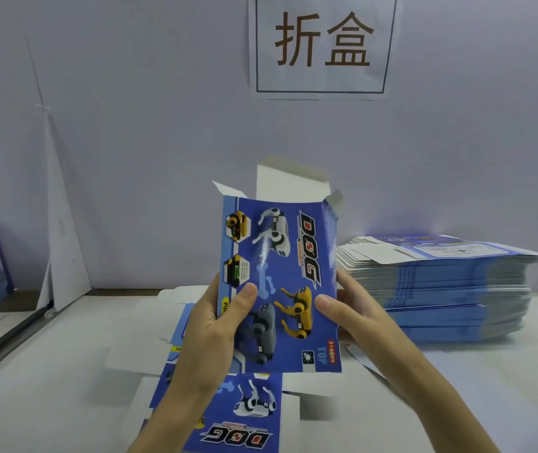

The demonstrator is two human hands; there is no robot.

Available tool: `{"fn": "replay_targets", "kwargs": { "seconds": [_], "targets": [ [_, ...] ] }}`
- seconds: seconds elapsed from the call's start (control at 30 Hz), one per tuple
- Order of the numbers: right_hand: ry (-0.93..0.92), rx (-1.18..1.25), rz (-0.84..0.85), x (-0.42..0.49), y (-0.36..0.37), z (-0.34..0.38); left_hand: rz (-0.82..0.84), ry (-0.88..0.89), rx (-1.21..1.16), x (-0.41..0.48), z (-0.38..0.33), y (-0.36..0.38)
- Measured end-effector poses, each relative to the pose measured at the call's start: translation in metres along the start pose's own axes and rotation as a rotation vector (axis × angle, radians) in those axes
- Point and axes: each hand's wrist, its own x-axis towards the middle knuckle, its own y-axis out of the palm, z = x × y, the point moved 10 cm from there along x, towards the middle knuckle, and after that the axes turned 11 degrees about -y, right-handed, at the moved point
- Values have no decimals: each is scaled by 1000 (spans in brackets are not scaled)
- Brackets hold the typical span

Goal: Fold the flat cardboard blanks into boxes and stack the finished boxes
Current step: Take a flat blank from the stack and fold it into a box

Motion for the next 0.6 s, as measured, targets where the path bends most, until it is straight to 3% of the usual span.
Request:
{"fn": "replay_targets", "kwargs": {
  "seconds": [0.1, 0.17, 0.27, 0.3, 0.4, 0.5, 0.6],
  "targets": [
    [26, 105, 43, -2, 2, 0, -19, -22, -12, 2, 1, -4],
    [8, 144, 56, -4, 5, 7, -51, -12, 129, 3, -3, -5],
    [-147, 25, -101, -2, 4, 18, -180, -8, 331, 0, -6, -8],
    [-220, -35, -159, -3, 6, 23, -153, -19, 340, -3, -6, -1],
    [-395, -229, -104, -9, 32, 37, 81, -71, 160, -10, 1, 29],
    [-481, -422, 42, -12, 45, 49, -77, 20, 21, -7, -12, 2],
    [-550, -518, -63, -13, 28, 62, -77, 40, -32, 1, -17, -18]
  ]
}}
